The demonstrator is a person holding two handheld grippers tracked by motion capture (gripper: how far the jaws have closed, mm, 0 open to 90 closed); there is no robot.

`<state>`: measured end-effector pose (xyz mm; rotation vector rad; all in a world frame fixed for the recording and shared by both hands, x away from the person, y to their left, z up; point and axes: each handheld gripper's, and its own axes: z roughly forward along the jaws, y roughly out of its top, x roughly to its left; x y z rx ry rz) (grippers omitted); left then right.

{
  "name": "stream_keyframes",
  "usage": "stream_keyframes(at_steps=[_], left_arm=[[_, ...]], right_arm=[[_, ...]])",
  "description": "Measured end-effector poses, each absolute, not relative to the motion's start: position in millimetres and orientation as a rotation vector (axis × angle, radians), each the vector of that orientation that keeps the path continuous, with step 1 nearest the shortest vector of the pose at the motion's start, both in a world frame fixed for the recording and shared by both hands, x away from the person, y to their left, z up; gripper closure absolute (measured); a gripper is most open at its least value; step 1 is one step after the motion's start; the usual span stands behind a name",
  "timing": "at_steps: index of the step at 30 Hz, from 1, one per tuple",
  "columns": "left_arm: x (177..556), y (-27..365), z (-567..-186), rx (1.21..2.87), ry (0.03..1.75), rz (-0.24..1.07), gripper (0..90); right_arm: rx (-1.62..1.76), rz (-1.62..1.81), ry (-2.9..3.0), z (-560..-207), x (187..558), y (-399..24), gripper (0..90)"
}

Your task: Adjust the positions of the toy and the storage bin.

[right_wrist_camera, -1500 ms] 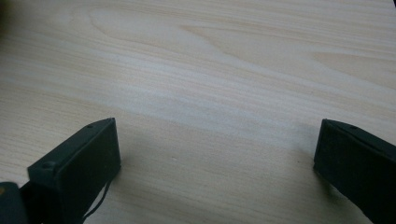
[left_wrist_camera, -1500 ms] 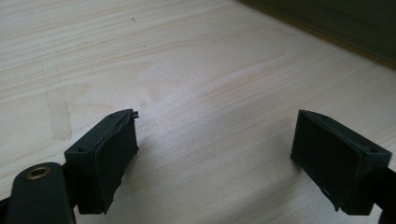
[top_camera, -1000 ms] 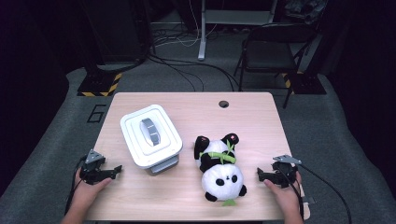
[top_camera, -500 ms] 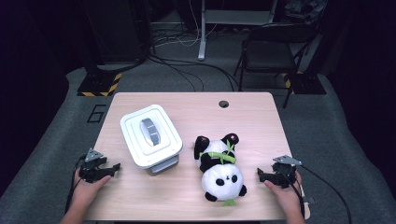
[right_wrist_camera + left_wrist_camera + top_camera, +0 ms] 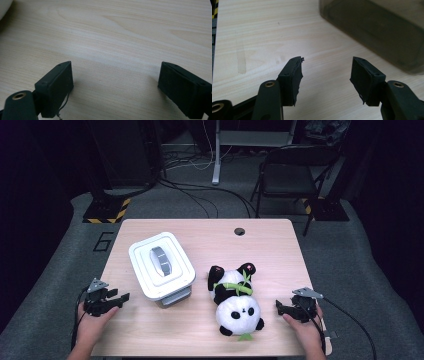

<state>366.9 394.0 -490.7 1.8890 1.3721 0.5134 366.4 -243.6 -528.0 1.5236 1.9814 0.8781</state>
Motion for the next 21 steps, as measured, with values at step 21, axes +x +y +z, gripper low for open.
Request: stream_keyframes(at_steps=[21], left_arm=[[377.5,369.8,-412.4,1.791,1.345,0.519,41.9]], right_arm=[[1.53,0.878,1.974,-528.0,367.3,-242.7,12.1]])
